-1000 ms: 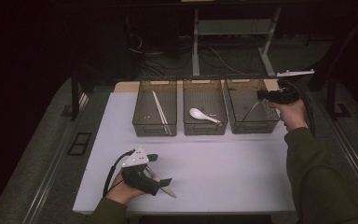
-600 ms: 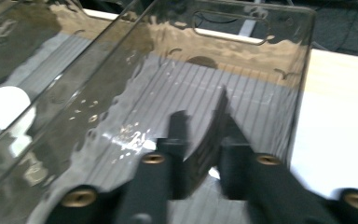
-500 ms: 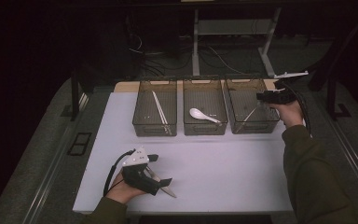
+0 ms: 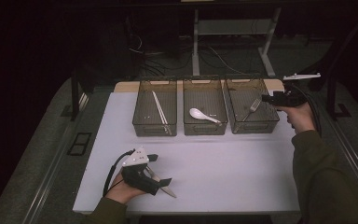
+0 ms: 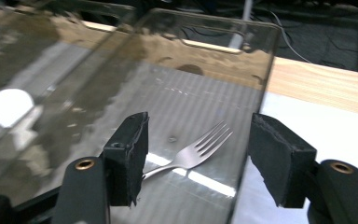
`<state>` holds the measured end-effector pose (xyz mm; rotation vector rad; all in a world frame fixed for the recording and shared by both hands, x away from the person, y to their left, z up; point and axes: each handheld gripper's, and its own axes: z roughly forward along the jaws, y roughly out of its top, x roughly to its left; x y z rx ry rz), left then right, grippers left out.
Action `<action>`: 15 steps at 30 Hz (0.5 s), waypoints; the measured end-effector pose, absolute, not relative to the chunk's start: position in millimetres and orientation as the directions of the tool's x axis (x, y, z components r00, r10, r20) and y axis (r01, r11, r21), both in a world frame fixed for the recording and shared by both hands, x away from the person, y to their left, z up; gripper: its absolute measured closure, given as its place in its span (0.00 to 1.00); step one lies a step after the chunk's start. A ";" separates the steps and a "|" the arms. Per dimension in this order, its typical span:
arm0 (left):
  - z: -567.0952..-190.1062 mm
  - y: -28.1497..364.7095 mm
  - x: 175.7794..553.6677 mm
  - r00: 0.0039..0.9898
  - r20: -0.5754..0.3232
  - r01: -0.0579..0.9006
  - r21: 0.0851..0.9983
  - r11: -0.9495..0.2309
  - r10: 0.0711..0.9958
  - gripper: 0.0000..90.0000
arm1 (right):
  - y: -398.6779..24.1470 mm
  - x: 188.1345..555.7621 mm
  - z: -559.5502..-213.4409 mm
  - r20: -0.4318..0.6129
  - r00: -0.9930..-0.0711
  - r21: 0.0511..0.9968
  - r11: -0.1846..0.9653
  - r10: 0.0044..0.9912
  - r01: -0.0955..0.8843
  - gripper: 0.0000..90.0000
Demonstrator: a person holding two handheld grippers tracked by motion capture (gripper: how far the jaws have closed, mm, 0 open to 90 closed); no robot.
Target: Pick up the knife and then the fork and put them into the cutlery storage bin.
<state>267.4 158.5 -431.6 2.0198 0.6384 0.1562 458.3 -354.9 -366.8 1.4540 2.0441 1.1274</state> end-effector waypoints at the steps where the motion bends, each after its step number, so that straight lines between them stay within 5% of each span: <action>1: -431.6 158.6 267.3 0.853 -0.148 0.374 0.842 -0.388 0.500 0.00 | -354.3 454.1 -365.1 0.133 -0.402 0.793 0.146 0.906 0.591 0.41; 15: -429.1 159.5 264.7 0.858 -0.115 0.357 0.834 -0.421 0.501 0.03 | -327.2 369.0 -358.2 0.116 -0.578 0.818 0.253 0.808 0.517 0.33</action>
